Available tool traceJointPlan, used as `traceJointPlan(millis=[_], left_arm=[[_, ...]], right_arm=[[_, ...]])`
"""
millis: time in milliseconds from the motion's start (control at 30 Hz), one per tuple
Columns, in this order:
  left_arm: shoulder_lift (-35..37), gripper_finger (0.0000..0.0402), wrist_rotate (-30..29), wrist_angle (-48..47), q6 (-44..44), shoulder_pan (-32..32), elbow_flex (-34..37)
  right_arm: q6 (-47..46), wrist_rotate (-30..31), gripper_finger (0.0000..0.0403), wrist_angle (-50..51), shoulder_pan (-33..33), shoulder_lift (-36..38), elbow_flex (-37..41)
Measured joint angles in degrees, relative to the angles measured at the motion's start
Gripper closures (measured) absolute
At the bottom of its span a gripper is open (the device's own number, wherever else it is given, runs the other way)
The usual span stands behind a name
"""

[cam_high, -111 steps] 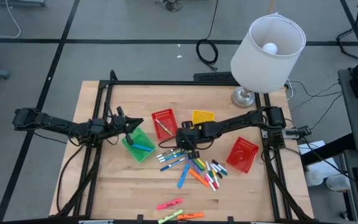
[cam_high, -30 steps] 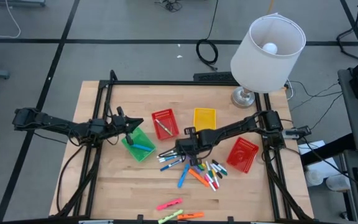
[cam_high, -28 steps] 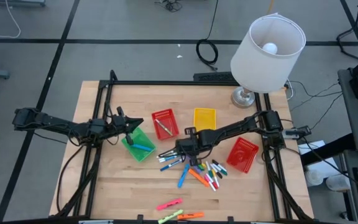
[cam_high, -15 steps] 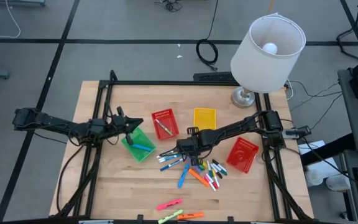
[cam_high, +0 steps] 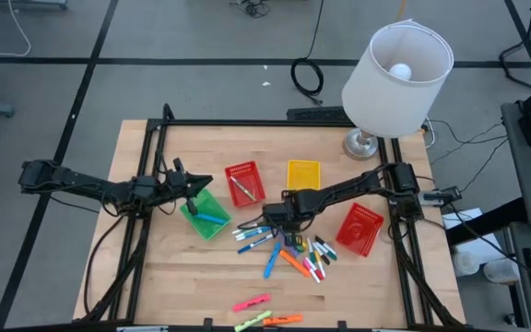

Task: Pick & Place Markers
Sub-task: Put the top yellow pen into the yellow bin

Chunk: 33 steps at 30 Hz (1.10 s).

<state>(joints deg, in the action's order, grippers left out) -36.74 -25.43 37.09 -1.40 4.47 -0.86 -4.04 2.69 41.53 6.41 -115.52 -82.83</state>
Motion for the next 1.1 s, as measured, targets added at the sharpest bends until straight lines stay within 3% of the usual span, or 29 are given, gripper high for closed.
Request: traceJointPlan(millis=[167,267,633,833,1100], left_arm=[[0.0,0.0364,0.0,0.0,0.1,0.0,0.0],[0.0,0.0364,0.0,0.0,0.1,0.0,0.0],[0.0,0.0364,0.0,0.0,0.0,0.0,0.0],[0.0,0.0364,0.0,0.0,0.1,0.0,0.0],[0.0,0.0364,0.0,0.0,0.0,0.0,0.0]], right_arm=[[0.2,-7.5,0.0329,-4.8,-3.3,0.0,1.9],[0.2,-9.0,0.033,-5.2,-5.2,0.3,3.3],[3.1,-5.2,0.0331,-9.3,-5.4,0.4,9.4],[3.9,-4.9,0.0384,-11.1,-5.5,0.4,11.6],[6.7,-1.8,0.0384,-13.2,-5.5,0.4,12.1]])
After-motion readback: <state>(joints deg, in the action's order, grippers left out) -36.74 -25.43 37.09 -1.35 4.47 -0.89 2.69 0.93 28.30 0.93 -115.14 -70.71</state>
